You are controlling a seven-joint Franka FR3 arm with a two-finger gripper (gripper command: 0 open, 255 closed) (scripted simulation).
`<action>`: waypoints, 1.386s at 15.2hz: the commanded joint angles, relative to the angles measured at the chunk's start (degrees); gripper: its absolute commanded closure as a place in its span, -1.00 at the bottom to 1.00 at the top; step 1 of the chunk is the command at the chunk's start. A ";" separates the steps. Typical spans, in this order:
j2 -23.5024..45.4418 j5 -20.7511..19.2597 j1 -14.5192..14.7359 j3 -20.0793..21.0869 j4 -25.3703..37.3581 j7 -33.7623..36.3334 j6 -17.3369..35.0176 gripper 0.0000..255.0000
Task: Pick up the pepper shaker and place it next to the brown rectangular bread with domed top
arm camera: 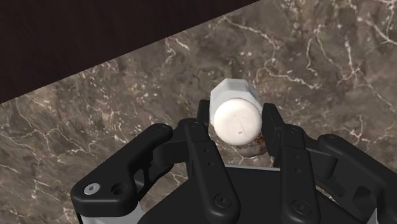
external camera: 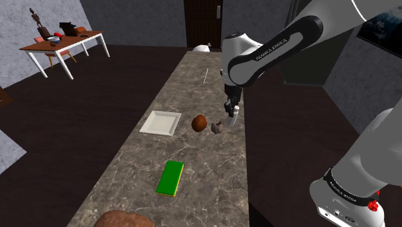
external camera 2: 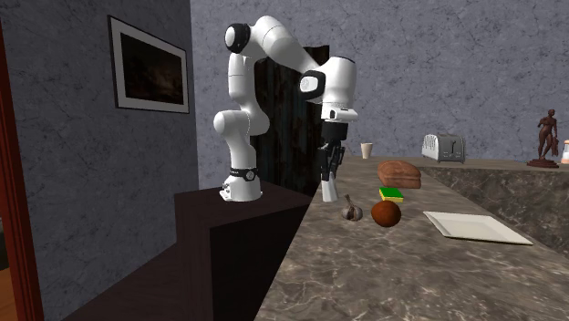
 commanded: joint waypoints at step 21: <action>-8.54 1.52 0.12 -0.17 8.83 -1.82 -17.30 1.00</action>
